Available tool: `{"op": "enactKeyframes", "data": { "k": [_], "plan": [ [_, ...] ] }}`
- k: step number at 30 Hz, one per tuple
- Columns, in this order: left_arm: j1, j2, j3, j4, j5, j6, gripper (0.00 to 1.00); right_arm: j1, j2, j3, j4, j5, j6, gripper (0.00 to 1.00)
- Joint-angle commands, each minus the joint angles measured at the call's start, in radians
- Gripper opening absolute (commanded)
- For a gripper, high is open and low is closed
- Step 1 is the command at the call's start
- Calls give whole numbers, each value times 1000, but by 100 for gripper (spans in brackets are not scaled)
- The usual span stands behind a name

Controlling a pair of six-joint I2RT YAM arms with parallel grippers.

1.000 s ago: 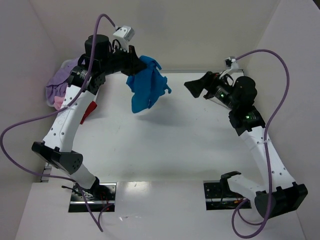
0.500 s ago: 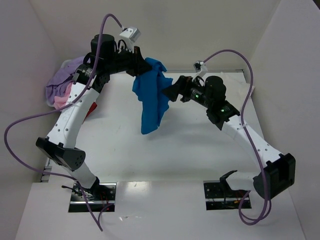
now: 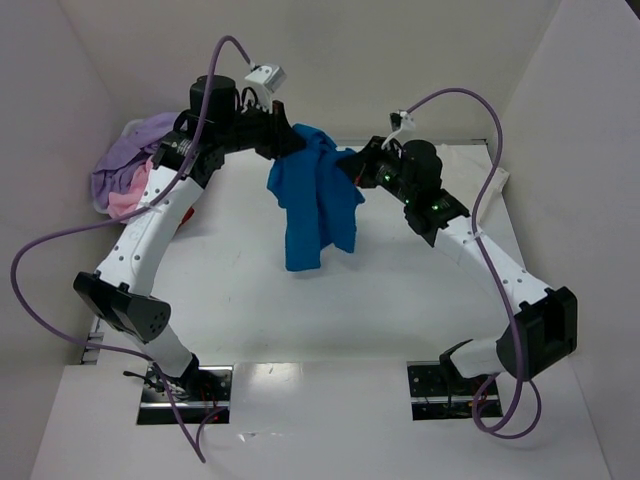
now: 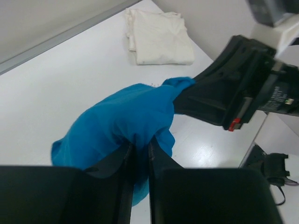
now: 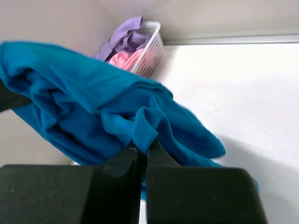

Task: Fold and stack the t-shirts
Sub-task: Flatten out the tshirt

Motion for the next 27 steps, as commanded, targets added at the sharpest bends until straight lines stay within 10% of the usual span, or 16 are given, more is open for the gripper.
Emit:
{"op": "enactKeyframes", "data": {
  "k": [1, 12, 22, 25, 27],
  "plan": [
    [-5, -60, -7, 68, -122, 11, 4, 6, -62, 64, 21, 133, -22, 0],
    [-5, -139, -174, 71, -624, 53, 19, -297, -259, 193, -232, 172, -129, 0],
    [5, -180, -298, 103, -657, 53, 24, -311, -226, 231, -259, 140, -151, 0],
    [5, -180, -326, 145, -559, 26, 10, -311, -216, 256, -268, 100, -151, 0],
    [5, -151, -338, 145, -335, 36, 22, -311, -216, 256, -259, 86, -151, 0]
  ]
}}
